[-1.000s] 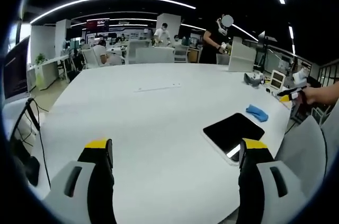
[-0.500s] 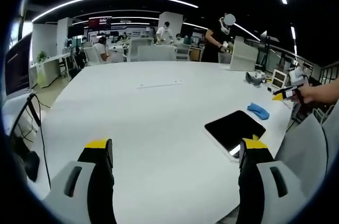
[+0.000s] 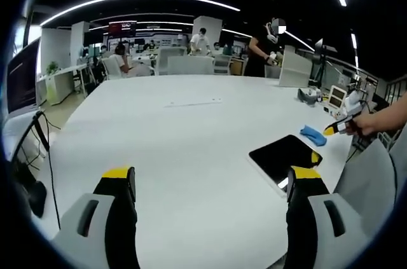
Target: Wipe the mirror surface with the cleaning cloth until all visible marks leave the cleaned area.
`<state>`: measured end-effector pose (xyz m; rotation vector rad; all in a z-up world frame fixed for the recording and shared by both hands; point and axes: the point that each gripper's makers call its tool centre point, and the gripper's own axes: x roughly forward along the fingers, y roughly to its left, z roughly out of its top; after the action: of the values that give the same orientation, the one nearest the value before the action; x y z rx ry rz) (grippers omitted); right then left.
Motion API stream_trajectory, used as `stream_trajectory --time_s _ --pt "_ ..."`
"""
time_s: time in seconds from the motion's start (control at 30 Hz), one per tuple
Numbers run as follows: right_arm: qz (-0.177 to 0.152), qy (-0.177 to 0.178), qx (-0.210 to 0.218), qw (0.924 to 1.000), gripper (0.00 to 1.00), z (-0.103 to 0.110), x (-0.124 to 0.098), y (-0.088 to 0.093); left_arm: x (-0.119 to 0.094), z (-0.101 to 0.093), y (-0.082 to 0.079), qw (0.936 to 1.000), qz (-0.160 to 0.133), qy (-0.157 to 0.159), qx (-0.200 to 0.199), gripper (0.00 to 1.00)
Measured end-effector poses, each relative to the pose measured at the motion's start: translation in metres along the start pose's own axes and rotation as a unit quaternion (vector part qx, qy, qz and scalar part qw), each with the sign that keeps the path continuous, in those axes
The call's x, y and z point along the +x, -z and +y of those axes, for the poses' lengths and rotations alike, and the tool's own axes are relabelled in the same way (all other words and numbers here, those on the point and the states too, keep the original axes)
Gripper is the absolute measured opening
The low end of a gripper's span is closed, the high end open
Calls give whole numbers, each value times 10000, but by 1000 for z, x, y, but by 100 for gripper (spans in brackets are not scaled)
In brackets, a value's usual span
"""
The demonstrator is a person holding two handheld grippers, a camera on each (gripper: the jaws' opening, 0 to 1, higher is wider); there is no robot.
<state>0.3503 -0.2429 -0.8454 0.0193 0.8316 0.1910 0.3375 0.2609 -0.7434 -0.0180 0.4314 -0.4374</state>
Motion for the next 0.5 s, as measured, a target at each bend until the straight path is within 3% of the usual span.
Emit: stream_trajectory --time_s 0.13,0.27,0.37,0.5 --pt "86 -6 -41 10000 45 3 6 3 -2 1 3 10000 26 -3 15 99" --pt "130 53 -52 9999 37 1 13 2 -4 5 9 9999 72 -76 -37 99" --pt "112 215 -15 9997 26 -1 17 -2 -6 3 11 9999 121 -69 -3 98" --pt "214 219 7 9995 23 0 23 -1 -6 5 11 9999 135 -78 -11 98"
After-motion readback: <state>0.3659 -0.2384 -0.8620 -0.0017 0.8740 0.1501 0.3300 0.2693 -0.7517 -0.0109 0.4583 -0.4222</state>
